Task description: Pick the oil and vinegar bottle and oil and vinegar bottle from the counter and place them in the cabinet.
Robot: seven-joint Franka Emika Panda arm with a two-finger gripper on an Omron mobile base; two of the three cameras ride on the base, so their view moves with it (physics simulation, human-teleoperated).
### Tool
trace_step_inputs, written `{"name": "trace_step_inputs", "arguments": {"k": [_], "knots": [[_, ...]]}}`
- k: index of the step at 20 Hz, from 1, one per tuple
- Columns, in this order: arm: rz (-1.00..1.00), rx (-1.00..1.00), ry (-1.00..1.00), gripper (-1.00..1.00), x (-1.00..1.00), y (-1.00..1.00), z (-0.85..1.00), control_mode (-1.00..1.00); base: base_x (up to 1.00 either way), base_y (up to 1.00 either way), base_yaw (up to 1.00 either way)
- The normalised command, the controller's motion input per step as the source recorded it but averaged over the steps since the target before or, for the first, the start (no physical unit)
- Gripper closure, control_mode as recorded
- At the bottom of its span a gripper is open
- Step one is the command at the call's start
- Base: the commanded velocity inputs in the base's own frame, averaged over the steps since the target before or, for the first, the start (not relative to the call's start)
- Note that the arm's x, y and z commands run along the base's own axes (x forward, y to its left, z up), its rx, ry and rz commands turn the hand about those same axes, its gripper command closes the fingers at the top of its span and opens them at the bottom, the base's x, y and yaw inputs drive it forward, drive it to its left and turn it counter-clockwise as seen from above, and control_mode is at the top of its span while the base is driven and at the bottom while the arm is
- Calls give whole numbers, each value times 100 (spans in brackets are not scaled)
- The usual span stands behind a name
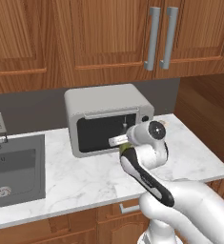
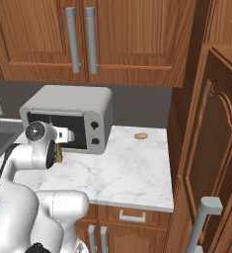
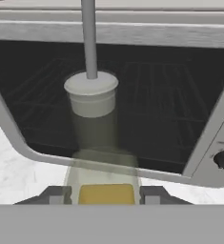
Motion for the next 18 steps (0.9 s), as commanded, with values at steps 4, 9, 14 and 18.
{"name": "trace_step_inputs", "arguments": {"k": [4,9,14,18], "knots": [[4,0,-2,100,-100,-19,66,-100,0,0,0],[6,0,-4,100,-100,-24,55,-100,0,0,0],[7,0,-4,100,-100,-24,60,-100,0,0,0],[8,0,-10,100,-99,-24,45,-100,0,0,0]]}}
